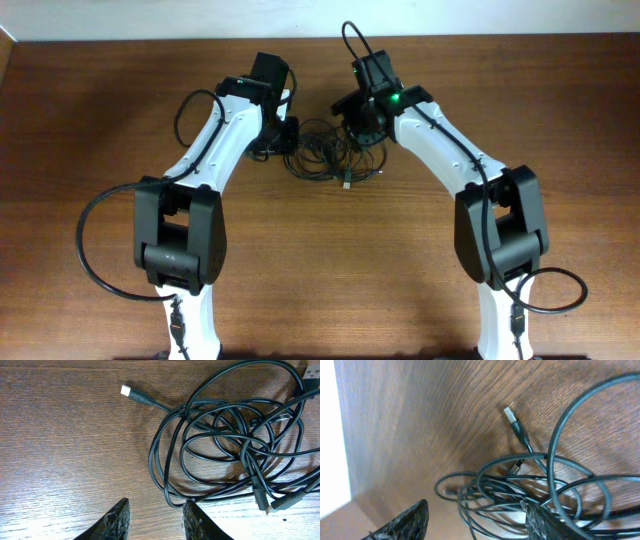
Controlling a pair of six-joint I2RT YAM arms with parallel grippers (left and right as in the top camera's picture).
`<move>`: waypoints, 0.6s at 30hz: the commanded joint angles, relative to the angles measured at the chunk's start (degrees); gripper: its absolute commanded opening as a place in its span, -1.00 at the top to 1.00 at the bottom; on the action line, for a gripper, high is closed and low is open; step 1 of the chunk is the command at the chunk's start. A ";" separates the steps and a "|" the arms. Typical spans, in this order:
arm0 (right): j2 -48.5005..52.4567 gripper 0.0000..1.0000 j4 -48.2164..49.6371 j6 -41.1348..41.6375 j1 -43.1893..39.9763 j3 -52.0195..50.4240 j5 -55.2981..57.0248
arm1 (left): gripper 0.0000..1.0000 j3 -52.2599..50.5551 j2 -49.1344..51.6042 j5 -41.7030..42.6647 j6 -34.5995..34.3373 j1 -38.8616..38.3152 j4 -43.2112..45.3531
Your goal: Untangle cables
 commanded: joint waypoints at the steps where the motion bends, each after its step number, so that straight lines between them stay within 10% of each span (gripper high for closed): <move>1: 0.87 -0.25 -0.96 4.85 1.44 -0.28 5.95 | 0.27 -0.28 0.61 -0.81 0.11 0.39 0.09; 12: 0.87 -0.08 -13.18 4.33 1.44 -0.31 12.41 | 0.28 -0.28 0.61 -0.81 0.11 0.39 0.09; 18: 0.87 -0.07 -5.77 -13.60 1.70 -0.31 3.96 | 0.28 -0.28 0.61 -0.81 0.11 0.39 0.09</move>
